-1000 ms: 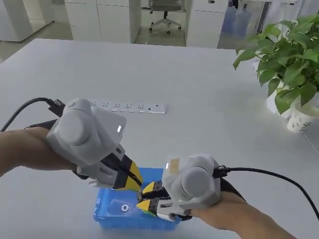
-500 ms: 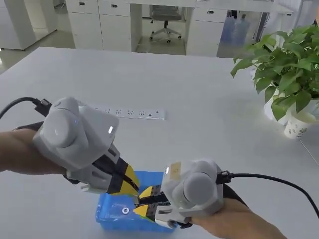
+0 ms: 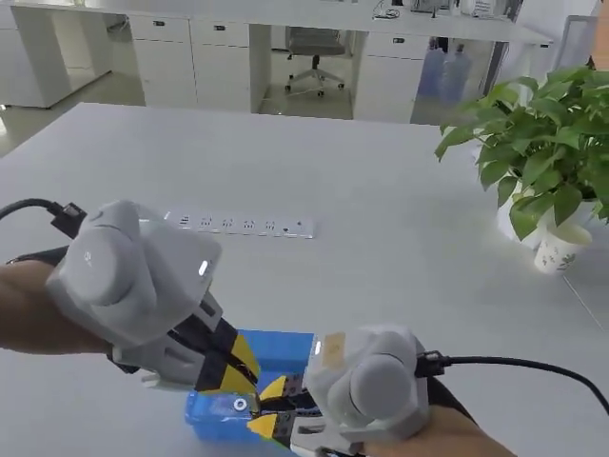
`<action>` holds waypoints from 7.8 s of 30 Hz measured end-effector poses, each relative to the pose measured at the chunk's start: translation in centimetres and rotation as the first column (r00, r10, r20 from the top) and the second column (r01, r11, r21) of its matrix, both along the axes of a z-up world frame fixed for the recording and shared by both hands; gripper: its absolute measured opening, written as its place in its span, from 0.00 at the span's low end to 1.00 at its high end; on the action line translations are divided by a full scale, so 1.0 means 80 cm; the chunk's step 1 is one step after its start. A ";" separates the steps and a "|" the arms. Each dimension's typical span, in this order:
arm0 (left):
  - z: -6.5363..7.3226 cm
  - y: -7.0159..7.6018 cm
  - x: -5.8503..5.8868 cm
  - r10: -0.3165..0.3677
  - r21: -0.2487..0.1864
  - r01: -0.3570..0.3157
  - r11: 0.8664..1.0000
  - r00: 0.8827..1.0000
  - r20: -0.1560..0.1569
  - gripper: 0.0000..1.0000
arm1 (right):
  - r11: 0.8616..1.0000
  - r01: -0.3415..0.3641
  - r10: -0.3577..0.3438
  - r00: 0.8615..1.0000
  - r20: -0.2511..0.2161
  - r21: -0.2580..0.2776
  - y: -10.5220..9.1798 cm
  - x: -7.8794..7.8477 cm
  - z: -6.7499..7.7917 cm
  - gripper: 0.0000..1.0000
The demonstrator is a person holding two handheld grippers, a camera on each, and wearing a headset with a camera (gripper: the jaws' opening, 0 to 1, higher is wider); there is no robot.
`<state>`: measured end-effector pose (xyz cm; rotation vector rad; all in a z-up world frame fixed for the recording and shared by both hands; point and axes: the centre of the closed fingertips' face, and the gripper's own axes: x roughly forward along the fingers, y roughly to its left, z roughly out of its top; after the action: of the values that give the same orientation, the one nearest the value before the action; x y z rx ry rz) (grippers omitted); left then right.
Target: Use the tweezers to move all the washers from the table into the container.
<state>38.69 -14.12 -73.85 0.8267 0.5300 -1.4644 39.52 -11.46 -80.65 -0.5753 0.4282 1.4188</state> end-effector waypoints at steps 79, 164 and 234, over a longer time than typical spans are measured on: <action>-0.076 -0.007 -0.045 -0.017 0.035 0.020 0.999 0.996 -0.091 0.04 | 0.999 -0.009 0.003 0.992 -0.127 -0.050 -0.007 -0.055 -0.080 0.08; -0.072 -0.003 -0.054 -0.006 -0.010 0.005 1.000 0.993 -0.120 0.05 | 0.997 -0.048 0.040 0.991 -0.126 -0.059 -0.001 -0.068 -0.078 0.10; -0.082 0.001 -0.060 -0.031 -0.051 0.025 0.998 0.991 -0.128 0.06 | 0.997 -0.050 0.043 0.993 -0.113 -0.060 0.000 -0.072 -0.085 0.09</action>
<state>33.85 -14.03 -80.42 0.7071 0.5786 -1.5579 33.79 -11.49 -87.47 -0.5609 0.5534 1.4910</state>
